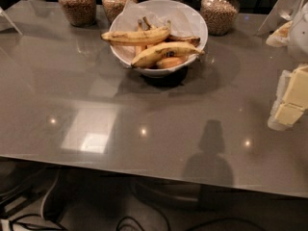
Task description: Pick banana from white bowl
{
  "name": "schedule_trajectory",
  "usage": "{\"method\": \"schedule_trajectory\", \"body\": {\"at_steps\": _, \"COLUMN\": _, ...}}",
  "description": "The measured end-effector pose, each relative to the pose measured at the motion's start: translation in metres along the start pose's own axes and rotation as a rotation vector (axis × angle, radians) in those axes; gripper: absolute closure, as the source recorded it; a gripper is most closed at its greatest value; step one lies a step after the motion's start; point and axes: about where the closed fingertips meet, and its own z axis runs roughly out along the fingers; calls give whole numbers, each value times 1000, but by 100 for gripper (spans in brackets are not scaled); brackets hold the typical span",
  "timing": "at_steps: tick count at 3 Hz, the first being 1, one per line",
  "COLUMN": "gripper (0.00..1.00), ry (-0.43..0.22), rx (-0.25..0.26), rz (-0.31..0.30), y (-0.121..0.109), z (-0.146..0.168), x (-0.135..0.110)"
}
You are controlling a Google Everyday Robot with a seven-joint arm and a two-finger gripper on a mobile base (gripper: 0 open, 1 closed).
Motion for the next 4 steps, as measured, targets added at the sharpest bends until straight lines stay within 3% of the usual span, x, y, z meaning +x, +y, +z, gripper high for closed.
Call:
{"method": "schedule_trajectory", "body": {"at_steps": 1, "gripper": 0, "ry": 0, "rx": 0, "rz": 0, "y": 0, "z": 0, "x": 0}}
{"method": "schedule_trajectory", "body": {"at_steps": 2, "gripper": 0, "ry": -57, "rx": 32, "rz": -6, "y": -11, "z": 4, "x": -8}}
{"method": "schedule_trajectory", "body": {"at_steps": 3, "gripper": 0, "ry": -187, "rx": 75, "rz": -23, "y": -38, "z": 22, "x": -28}}
{"method": "schedule_trajectory", "body": {"at_steps": 4, "gripper": 0, "ry": -319, "rx": 102, "rz": -51, "y": -71, "z": 42, "x": -63}}
